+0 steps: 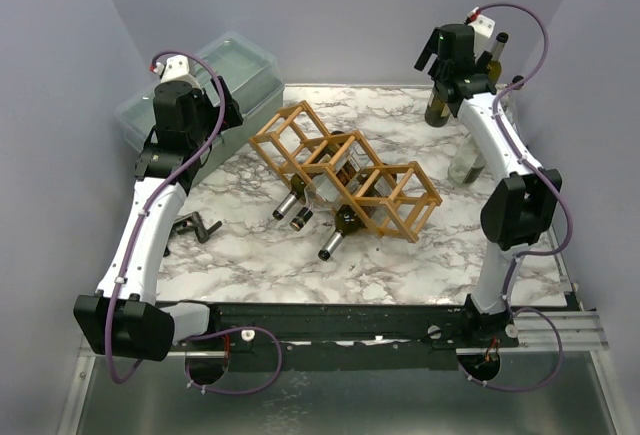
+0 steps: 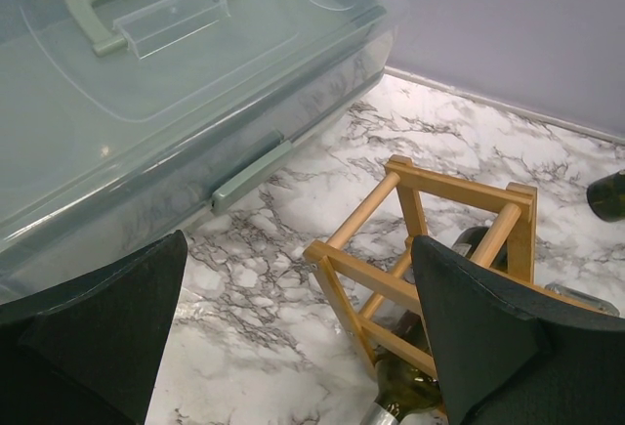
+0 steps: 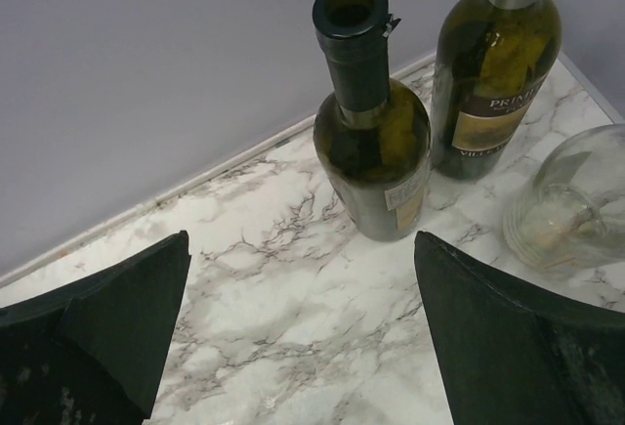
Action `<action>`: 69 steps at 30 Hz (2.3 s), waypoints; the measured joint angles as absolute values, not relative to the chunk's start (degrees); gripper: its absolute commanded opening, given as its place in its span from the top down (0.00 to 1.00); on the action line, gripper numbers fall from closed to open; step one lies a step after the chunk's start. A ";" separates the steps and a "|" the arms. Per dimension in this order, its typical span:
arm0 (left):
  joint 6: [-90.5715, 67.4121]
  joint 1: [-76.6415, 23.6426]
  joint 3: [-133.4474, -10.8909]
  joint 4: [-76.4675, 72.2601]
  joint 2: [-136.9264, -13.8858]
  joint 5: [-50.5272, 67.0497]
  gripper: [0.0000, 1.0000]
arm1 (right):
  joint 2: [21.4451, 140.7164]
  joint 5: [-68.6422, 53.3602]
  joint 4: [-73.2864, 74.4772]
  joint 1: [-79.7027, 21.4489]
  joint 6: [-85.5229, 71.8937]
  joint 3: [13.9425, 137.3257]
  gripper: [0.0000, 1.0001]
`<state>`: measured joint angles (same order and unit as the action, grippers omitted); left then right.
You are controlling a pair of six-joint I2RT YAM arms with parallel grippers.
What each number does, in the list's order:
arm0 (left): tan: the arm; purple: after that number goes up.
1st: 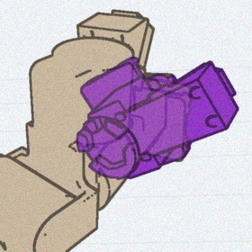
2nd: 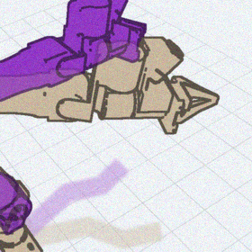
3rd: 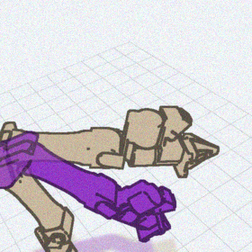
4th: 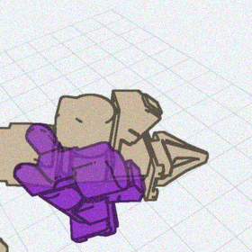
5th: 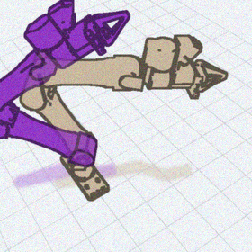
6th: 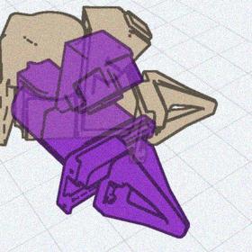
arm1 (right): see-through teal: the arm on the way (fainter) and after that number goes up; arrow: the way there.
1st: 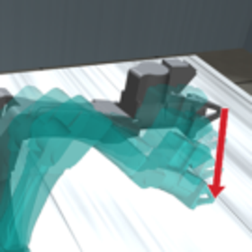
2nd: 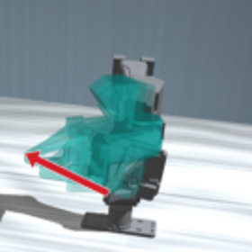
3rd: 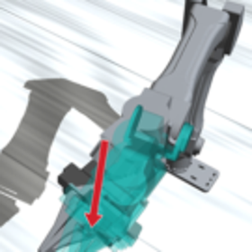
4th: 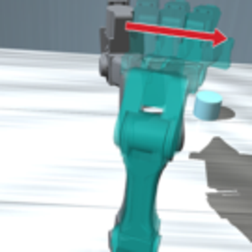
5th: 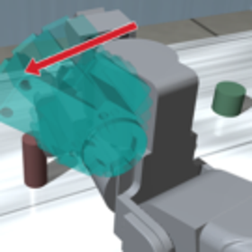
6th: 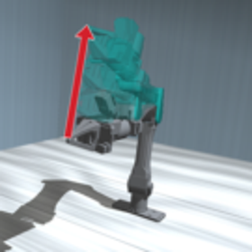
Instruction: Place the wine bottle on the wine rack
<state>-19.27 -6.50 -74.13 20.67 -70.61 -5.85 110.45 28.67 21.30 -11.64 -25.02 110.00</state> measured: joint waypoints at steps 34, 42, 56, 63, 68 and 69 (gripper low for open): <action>-21.87 -3.42 -74.24 20.75 -72.69 0.71 0.02 | 129.91 36.77 9.28 -7.86 -9.85 124.90 0.25; -21.89 -3.27 -74.24 20.80 -73.36 1.02 0.02 | 134.13 36.71 6.02 -7.22 -7.75 126.19 0.46; -21.91 -3.05 -74.24 20.82 -73.43 1.08 0.02 | 129.10 32.56 -4.34 -7.86 -2.83 116.33 0.99; -21.87 -2.94 -74.24 20.88 -73.43 1.02 0.02 | 115.85 29.04 -15.44 -13.43 7.29 95.48 0.99; -21.87 -2.94 -74.24 20.88 -73.43 1.02 0.02 | 106.87 23.94 -21.69 -16.51 8.29 87.07 0.99; -21.87 -2.94 -74.24 20.88 -73.43 1.02 0.02 | 104.73 22.79 -23.31 -16.56 8.05 85.43 1.00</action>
